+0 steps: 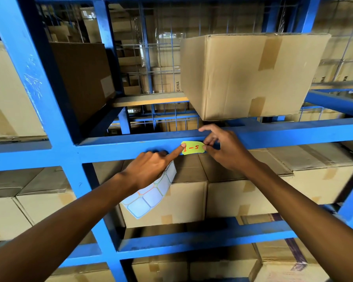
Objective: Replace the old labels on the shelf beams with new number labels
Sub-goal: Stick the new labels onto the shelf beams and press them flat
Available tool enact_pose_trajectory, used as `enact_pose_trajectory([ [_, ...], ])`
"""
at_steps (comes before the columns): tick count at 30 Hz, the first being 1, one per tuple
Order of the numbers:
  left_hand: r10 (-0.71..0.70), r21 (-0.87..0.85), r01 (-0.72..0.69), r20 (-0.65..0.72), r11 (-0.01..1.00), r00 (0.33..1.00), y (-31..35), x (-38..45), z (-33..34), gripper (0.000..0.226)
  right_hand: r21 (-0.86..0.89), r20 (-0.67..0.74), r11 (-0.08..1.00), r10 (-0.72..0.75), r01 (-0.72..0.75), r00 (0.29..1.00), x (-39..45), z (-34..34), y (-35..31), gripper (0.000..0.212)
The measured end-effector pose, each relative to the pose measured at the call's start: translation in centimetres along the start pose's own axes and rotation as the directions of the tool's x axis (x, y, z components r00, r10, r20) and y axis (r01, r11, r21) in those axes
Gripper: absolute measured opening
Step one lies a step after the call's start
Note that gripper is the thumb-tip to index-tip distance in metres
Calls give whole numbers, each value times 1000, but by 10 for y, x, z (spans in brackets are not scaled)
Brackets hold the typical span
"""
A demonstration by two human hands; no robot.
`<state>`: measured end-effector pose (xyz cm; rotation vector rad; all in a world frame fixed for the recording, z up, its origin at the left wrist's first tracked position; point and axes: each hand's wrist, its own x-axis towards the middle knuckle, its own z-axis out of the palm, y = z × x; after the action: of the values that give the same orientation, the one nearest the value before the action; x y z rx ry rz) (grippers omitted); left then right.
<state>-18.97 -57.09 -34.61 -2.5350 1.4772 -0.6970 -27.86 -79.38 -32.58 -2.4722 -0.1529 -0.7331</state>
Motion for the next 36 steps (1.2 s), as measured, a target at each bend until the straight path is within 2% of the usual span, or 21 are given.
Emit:
enact_pose_trajectory([
  [5,11,3,-11,8,1000,1000,0,1,-1,92,31,2,999,13,-13,1000,-2,-3,0,41],
  [14,5,67,-5,3,998,1000,1,4,-1,91,-16,-12,1000,4,-4,1000,-1,-1,-1,40],
  [20,11,116,-11,-6,993,1000,2,4,1,91,-8,-83,1000,1,-2,997,-1,-1,-5,38],
  [25,-10,124,10,3,992,1000,2,4,0,93,-62,-127,998,3,-11,992,-2,4,-9,37],
  [36,2,111,0,-14,994,1000,-1,4,2,91,-59,-218,996,47,-61,975,-4,11,-14,38],
])
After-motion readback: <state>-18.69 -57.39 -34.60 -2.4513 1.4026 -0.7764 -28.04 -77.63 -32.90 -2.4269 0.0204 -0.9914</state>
